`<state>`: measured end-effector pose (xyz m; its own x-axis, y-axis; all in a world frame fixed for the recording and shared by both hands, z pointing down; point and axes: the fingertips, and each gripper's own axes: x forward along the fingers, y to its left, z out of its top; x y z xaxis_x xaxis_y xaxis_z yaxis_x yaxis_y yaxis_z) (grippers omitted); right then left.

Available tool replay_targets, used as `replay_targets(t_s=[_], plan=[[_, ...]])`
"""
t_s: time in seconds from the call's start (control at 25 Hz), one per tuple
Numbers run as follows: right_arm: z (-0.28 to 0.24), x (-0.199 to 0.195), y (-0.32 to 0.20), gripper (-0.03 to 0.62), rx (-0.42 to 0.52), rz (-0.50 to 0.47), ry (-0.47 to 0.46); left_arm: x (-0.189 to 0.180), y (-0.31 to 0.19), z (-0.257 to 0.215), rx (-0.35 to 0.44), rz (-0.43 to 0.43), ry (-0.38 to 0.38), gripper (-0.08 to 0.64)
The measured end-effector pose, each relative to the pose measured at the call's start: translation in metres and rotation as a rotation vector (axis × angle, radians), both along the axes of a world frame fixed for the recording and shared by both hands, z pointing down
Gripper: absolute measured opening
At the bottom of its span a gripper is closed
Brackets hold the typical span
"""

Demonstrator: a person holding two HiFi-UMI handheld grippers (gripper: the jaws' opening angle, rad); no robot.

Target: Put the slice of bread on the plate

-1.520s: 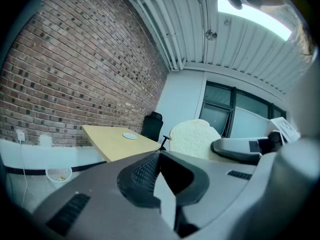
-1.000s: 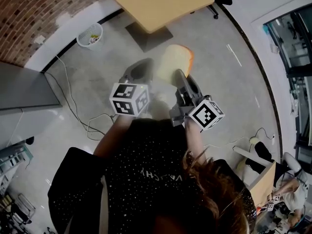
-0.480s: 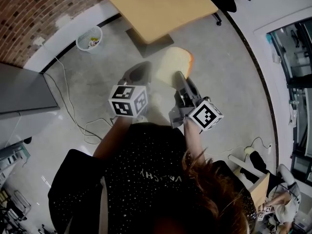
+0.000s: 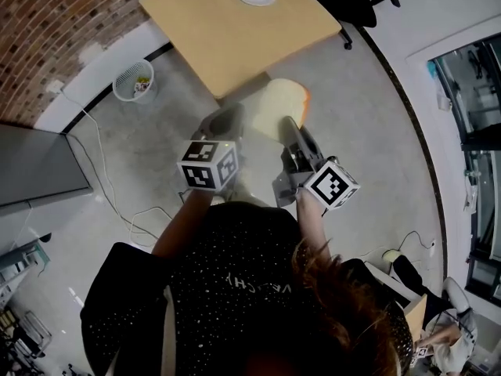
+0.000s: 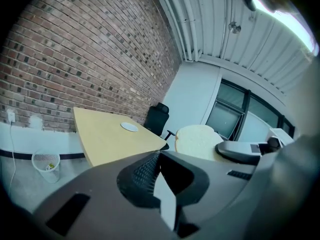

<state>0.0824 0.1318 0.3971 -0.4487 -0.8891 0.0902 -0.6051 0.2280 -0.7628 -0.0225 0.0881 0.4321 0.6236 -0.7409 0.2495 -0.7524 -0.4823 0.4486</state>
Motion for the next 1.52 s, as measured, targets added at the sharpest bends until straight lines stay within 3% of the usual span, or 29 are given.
replay_targets(t_s=[0.4,0.68,0.84,1.2,1.52], plan=[[0.003,0.043,-0.062,0.098,0.002,-0.032,0.004,0.037,-0.055,0.003,0.004,-0.041,-0.004,0.009],[0.006,0.061,-0.076,0.098,0.004,-0.044,-0.01,0.057,-0.064,0.007,0.012,-0.047,-0.008,0.009],[0.006,0.055,-0.073,0.098,0.018,-0.07,-0.02,0.057,-0.058,0.012,-0.002,-0.041,-0.022,0.009],[0.015,0.072,-0.063,0.098,-0.016,-0.023,-0.026,0.049,-0.048,0.016,-0.028,-0.082,-0.026,0.009],[0.02,0.063,-0.082,0.098,-0.031,-0.048,-0.021,0.051,-0.064,0.021,-0.04,-0.08,-0.019,0.009]])
